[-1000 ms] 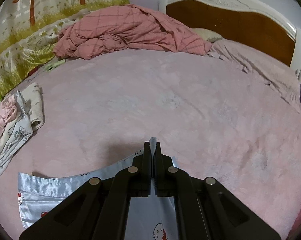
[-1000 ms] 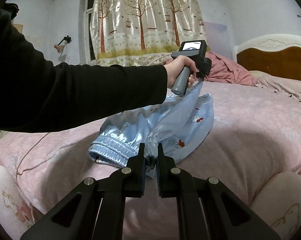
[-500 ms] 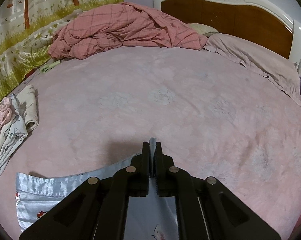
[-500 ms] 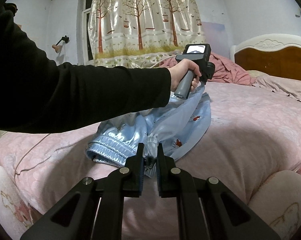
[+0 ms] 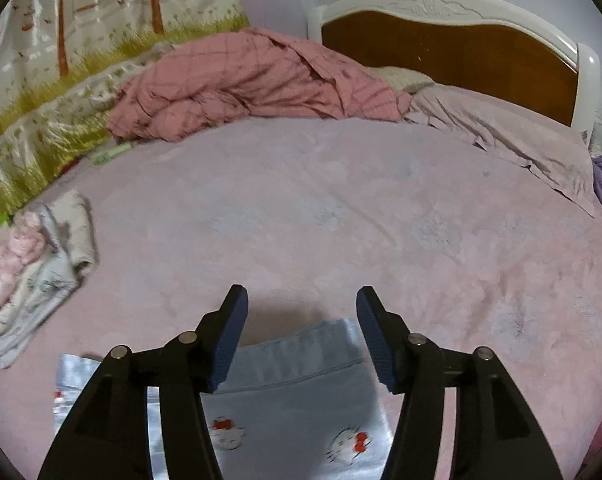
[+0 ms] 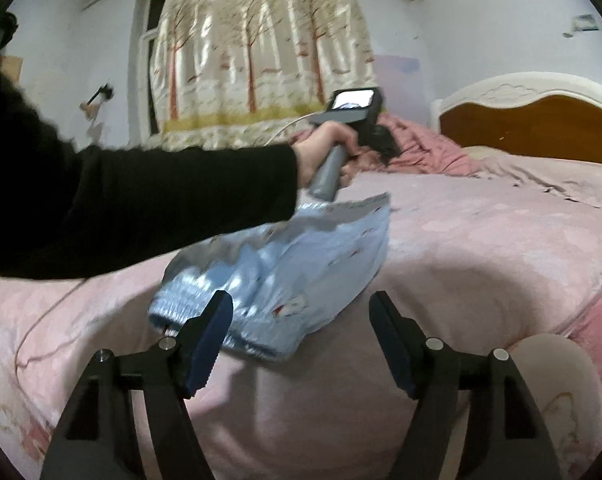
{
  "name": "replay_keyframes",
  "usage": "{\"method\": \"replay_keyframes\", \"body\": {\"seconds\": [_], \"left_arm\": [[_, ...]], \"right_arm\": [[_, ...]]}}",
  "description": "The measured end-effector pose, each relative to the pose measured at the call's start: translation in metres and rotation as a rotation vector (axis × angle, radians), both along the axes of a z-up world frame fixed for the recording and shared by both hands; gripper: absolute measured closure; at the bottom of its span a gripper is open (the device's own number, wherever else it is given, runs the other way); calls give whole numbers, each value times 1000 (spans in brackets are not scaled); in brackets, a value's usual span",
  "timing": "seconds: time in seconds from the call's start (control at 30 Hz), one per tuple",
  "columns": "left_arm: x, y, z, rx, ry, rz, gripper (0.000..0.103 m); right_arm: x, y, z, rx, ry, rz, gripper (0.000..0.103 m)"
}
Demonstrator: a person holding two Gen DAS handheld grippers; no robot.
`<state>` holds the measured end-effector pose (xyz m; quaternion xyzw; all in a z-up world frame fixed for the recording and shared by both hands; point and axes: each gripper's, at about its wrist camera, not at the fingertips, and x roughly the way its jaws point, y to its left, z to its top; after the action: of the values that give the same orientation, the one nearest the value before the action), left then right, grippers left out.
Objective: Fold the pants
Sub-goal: 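Open both tools and release the folded pants onto the bed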
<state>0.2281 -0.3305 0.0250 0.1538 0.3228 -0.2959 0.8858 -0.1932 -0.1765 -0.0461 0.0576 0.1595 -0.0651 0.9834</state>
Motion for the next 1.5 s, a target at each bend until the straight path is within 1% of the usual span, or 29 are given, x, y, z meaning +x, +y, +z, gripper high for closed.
{"method": "replay_keyframes", "body": {"seconds": [0.1,0.17,0.2,0.3,0.4,0.53,0.63,0.77,0.87,1.0,1.1,1.2,1.3,1.43,1.5], "left_arm": [[-11,23,17,-21,-70,46,47],[-19,44,30,-57,-83,95,47],[-28,59,39,-83,-108,121,47],[-64,95,63,-114,-236,162,47],[-105,130,83,-144,-333,194,47],[-153,178,103,-205,-402,263,45],[-186,207,110,-214,-457,309,42],[-223,240,108,-213,-463,356,42],[-247,260,105,-226,-468,405,39],[-273,278,93,-243,-443,449,37],[-288,286,83,-247,-424,478,37],[-299,290,74,-246,-405,488,37],[-305,295,61,-245,-390,515,34],[-306,300,38,-244,-347,542,34],[-307,302,25,-238,-339,556,34]], "right_arm": [[-2,-2,2,-13,-3,-14,31],[-3,-3,3,-11,-5,-14,31],[-4,-4,4,-14,-7,-15,30],[-5,-5,10,-47,-27,-22,29],[-4,-12,17,-84,-62,-36,28],[2,-27,28,-119,-90,-78,28],[10,-44,36,-119,-105,-110,28],[21,-66,47,-138,-128,-131,28],[27,-77,54,-154,-136,-124,28],[33,-89,59,-152,-133,-118,28],[29,-96,66,-163,-152,-128,28],[28,-100,73,-176,-173,-126,28],[24,-101,77,-168,-182,-110,27],[25,-99,76,-138,-162,-93,27],[24,-98,75,-132,-155,-90,27]]}}
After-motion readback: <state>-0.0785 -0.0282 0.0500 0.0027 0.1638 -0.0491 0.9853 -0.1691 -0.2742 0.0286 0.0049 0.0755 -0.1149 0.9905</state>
